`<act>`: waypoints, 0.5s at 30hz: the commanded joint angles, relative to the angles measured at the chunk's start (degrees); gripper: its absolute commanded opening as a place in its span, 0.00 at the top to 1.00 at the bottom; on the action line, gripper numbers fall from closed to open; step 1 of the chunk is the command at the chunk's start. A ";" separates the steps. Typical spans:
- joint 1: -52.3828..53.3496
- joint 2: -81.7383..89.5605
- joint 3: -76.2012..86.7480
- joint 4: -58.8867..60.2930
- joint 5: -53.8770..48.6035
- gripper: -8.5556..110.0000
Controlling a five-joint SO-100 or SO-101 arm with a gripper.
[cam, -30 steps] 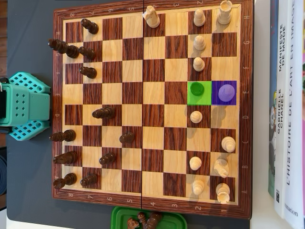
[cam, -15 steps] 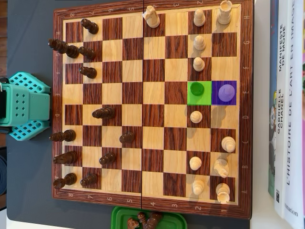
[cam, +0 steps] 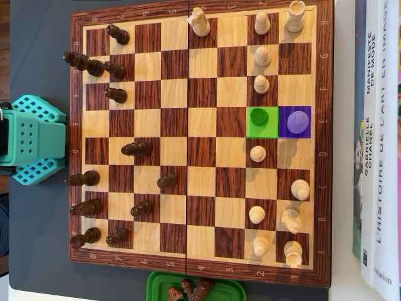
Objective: Play chess
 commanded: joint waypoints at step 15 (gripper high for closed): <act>0.00 -0.62 1.23 -0.09 -0.09 0.79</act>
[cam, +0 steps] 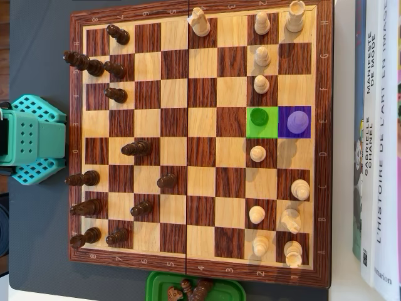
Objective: Play chess
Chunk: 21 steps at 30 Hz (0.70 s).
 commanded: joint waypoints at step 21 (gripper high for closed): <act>-2.20 -0.97 -0.26 55.72 -0.26 0.79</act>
